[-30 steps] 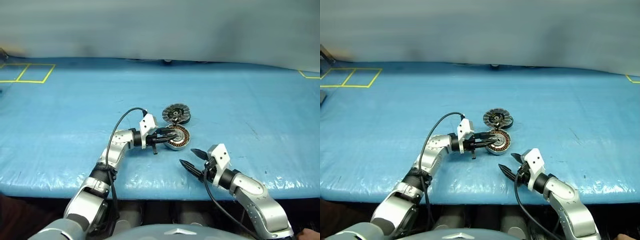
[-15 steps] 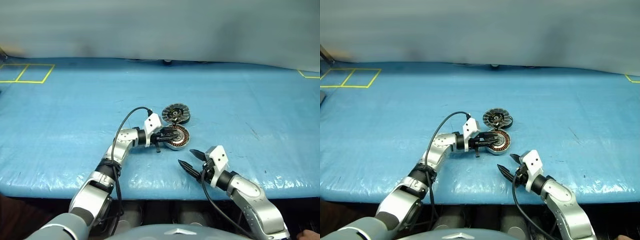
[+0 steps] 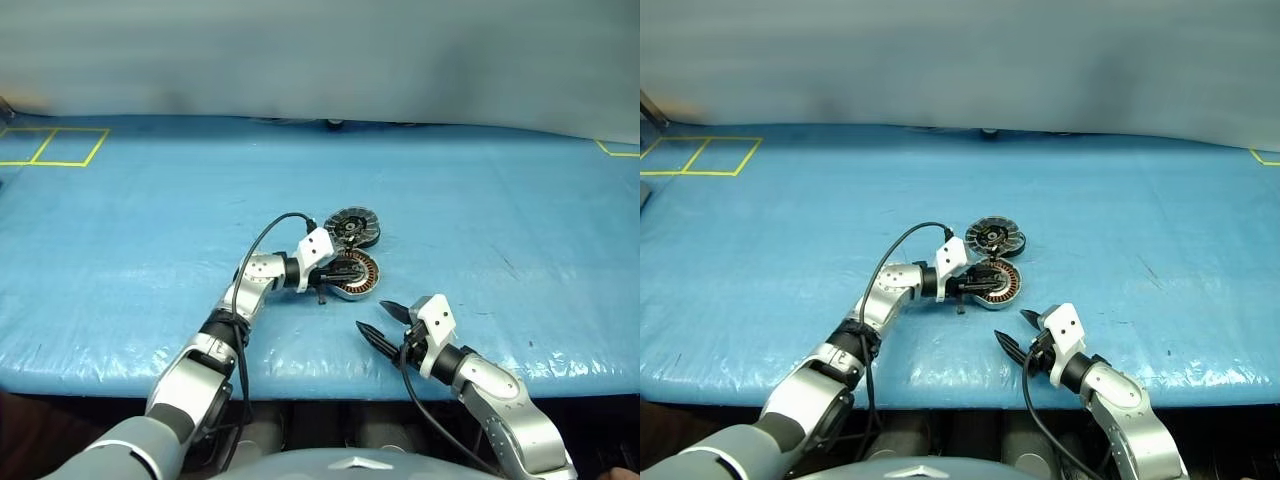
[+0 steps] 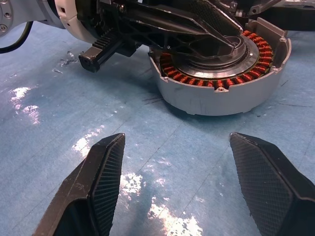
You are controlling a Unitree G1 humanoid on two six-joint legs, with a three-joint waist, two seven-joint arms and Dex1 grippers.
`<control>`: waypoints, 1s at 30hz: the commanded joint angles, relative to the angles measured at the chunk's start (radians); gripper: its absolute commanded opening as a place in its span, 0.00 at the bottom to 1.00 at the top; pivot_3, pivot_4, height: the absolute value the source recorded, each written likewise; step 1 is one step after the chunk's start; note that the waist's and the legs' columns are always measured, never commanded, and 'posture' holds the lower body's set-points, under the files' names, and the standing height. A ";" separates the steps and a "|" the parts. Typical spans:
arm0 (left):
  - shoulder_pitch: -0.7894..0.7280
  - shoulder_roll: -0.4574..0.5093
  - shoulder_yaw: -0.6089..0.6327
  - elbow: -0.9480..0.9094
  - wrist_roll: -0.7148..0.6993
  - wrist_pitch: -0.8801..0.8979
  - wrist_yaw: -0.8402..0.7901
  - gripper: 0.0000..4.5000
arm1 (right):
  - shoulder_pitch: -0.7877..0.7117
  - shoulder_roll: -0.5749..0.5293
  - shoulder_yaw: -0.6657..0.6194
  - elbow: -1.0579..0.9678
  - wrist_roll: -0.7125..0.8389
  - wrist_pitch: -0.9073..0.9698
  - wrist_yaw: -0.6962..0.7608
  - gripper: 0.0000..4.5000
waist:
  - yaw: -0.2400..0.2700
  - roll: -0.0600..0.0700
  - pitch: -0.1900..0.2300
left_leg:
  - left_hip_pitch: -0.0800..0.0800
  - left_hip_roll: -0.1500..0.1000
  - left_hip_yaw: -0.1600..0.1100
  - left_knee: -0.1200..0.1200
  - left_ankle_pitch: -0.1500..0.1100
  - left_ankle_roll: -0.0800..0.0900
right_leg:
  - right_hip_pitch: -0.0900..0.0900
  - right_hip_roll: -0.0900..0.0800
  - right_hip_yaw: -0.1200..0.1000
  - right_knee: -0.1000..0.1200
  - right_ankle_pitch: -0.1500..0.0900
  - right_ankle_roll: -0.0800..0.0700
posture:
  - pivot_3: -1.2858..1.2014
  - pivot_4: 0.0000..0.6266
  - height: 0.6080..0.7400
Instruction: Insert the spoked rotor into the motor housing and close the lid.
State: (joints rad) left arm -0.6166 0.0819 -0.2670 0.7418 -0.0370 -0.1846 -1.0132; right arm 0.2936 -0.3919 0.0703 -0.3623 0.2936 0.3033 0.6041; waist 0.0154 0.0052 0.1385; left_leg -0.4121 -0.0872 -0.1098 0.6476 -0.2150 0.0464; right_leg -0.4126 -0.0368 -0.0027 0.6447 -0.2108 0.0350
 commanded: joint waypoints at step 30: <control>-0.028 0.021 0.014 -0.019 0.007 -0.006 -0.026 0.14 | -0.012 0.027 -0.022 -0.007 0.007 -0.088 0.001 0.78 | 0.000 0.000 0.000 | 0.001 0.000 0.000 0.000 0.000 0.000 | 0.001 0.000 0.000 0.000 0.000 0.000 | 0.52 0.24 1.00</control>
State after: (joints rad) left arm -0.6279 0.1019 -0.2623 0.7417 -0.0203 -0.1852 -1.0366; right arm 0.2916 -0.3665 0.0596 -0.3592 0.2880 0.2404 0.6007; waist 0.0151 0.0053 0.1384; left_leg -0.4115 -0.0873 -0.1097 0.6481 -0.2149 0.0464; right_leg -0.4121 -0.0366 -0.0025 0.6452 -0.2106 0.0351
